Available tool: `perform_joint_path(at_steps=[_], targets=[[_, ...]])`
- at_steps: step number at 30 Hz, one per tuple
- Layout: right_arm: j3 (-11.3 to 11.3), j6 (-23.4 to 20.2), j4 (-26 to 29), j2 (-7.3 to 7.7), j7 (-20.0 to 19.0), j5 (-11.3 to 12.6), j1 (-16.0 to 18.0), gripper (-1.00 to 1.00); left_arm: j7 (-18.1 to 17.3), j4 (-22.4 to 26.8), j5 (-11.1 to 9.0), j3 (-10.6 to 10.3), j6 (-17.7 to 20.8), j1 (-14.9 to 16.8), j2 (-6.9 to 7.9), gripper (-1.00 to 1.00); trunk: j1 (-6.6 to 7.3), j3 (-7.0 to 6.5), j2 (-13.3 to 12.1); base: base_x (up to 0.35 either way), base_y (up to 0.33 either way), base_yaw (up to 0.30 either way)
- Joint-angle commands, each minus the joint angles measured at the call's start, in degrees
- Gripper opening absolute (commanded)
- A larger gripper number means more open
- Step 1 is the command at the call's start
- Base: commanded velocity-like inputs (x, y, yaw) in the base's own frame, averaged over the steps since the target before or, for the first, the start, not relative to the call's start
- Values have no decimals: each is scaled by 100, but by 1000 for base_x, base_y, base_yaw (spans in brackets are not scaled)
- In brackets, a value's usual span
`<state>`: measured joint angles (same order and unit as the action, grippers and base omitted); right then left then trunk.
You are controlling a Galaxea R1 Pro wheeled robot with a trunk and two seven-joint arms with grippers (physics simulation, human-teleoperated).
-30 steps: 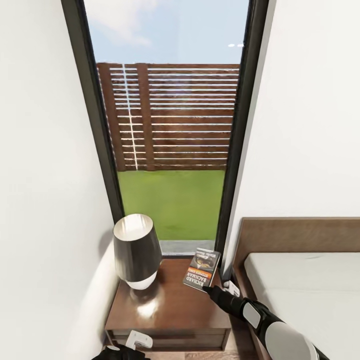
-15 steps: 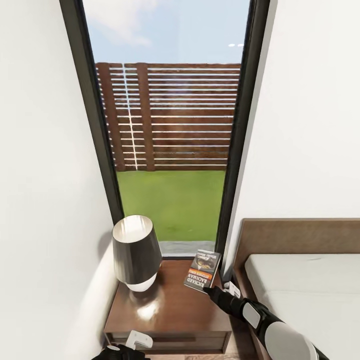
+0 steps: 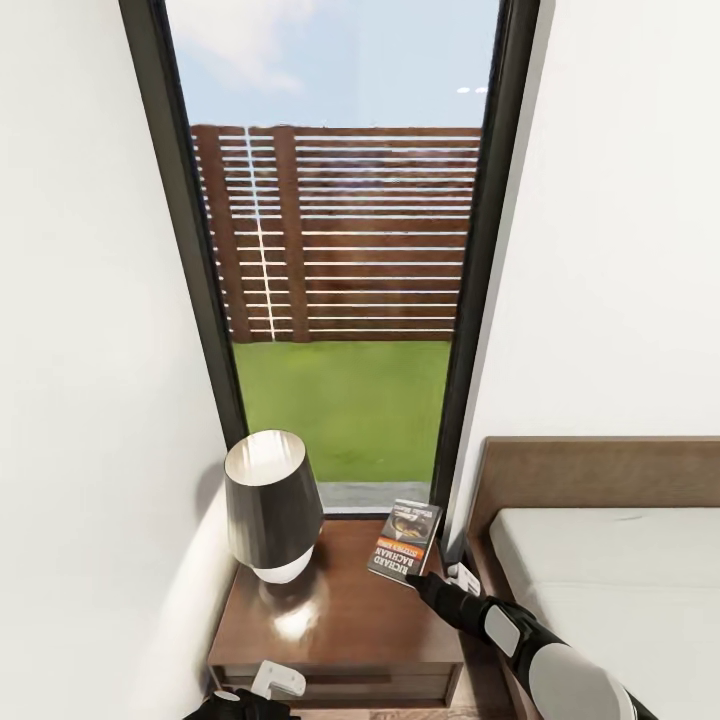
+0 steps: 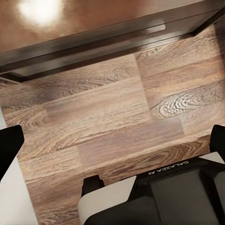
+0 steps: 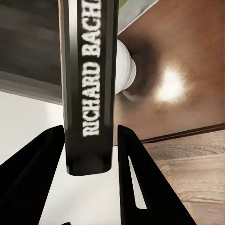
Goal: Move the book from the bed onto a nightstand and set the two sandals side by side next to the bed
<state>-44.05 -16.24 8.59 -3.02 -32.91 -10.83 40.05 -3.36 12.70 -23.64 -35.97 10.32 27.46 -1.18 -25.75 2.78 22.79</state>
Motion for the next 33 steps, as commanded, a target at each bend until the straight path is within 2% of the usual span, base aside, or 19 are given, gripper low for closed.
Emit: perform_joint_path(at_steps=[1,16,33], targets=[[-51,-46,20,-5,-23,-51,3,-100,-7,7,-27,-16,25,5,3,100,-4,13,13,0,0,0],[-41,-46,20,-22,-15,-51,3,-100,-9,12,-38,-8,27,5,5,100,-311,265,575,0,0,0],[-33,-46,28,-114,-5,-63,3,-100,-32,-4,-45,17,37,5,9,100,-685,570,1256,0,0,0]])
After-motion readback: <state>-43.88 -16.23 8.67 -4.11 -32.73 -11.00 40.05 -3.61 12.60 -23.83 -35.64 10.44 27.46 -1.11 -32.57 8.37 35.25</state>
